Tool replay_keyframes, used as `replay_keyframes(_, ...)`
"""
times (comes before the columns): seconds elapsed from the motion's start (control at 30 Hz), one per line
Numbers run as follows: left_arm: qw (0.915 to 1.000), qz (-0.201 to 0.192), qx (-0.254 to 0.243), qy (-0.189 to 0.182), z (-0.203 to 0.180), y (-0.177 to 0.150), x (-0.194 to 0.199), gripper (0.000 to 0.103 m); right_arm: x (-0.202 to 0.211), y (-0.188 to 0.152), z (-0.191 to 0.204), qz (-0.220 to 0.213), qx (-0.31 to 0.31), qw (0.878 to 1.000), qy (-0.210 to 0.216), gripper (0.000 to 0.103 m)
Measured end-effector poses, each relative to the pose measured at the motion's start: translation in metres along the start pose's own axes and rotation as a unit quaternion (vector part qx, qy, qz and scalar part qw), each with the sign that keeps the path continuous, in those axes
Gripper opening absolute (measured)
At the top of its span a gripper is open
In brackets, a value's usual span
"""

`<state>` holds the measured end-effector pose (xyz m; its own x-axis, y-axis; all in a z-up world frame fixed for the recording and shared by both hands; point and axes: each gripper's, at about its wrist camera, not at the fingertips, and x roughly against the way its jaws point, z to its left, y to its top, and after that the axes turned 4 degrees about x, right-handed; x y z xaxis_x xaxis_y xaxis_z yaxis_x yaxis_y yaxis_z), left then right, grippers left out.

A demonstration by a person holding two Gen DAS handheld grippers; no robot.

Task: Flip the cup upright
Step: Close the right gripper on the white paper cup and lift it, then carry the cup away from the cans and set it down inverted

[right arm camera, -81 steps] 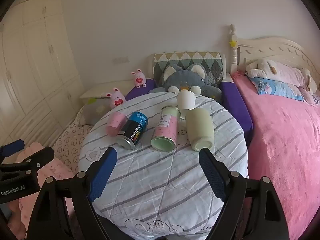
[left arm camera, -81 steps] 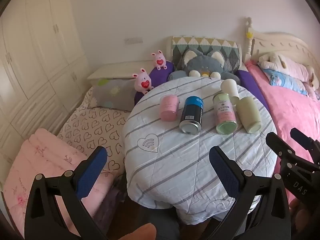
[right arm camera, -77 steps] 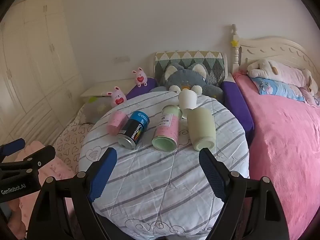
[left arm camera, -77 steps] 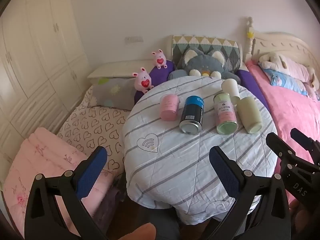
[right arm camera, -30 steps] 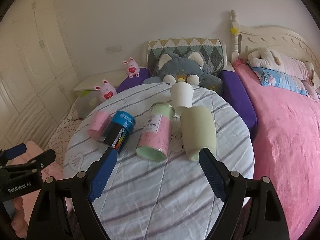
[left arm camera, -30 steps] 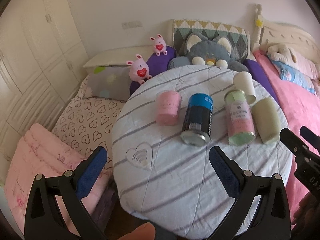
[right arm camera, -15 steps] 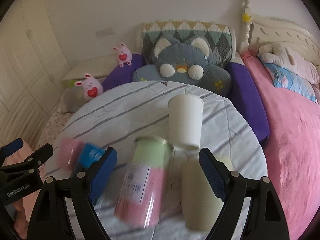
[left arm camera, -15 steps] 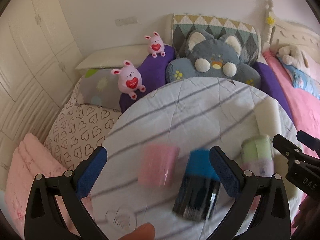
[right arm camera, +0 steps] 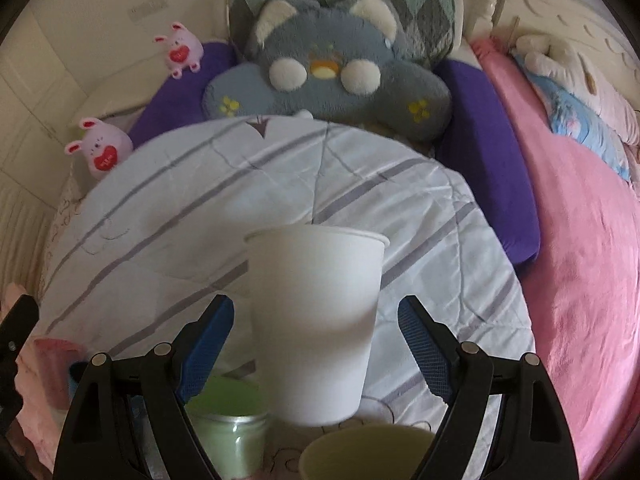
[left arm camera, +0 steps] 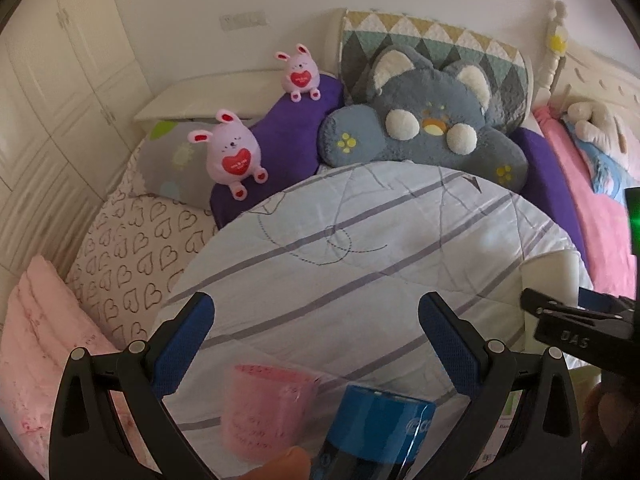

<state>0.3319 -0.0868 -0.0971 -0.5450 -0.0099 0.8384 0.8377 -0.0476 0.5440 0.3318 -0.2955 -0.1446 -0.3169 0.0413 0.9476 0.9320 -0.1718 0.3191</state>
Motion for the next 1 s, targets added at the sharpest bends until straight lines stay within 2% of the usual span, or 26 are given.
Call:
replay_keyframes(0.13,1.0,0.002,0.0,-0.008,0.0,-0.003,-0.002,0.103,-0.011,0.005,0.001,0.02,0.01,1.0,0.012,0.083)
replay_keyframes(0.2,1.0,0.002,-0.001,-0.007,0.001,-0.006,0.0,0.103,-0.015,0.006,0.004,0.029,0.018,0.999,0.013,0.065)
replay_keyframes(0.3,1.0,-0.003,0.001,-0.006,0.008,-0.01,0.009,0.103,-0.018,0.008,0.004,0.027,0.022,0.999,0.018,0.064)
replay_keyframes(0.43,0.9998,-0.017,0.01,0.004,0.023,-0.013,0.027,0.103,0.002,0.006,0.002,-0.011,0.02,0.999,0.033,0.064)
replay_keyframes(0.63,0.9988,-0.038,0.024,0.018,0.05,-0.031,0.064,0.103,0.07,-0.002,0.016,-0.097,0.031,0.993,0.055,0.064)
replay_keyframes(0.77,0.998,-0.047,0.033,0.026,0.067,-0.051,0.086,0.103,0.115,-0.031,0.033,-0.128,0.055,0.987,0.078,0.064)
replay_keyframes(0.83,0.9976,-0.051,0.035,0.032,0.076,-0.068,0.099,0.103,0.131,-0.057,0.041,-0.135,0.067,0.984,0.099,0.064)
replay_keyframes(1.0,0.997,-0.048,0.039,0.048,0.099,-0.119,0.122,0.103,0.132,-0.144,0.063,-0.106,0.076,0.982,0.14,0.064)
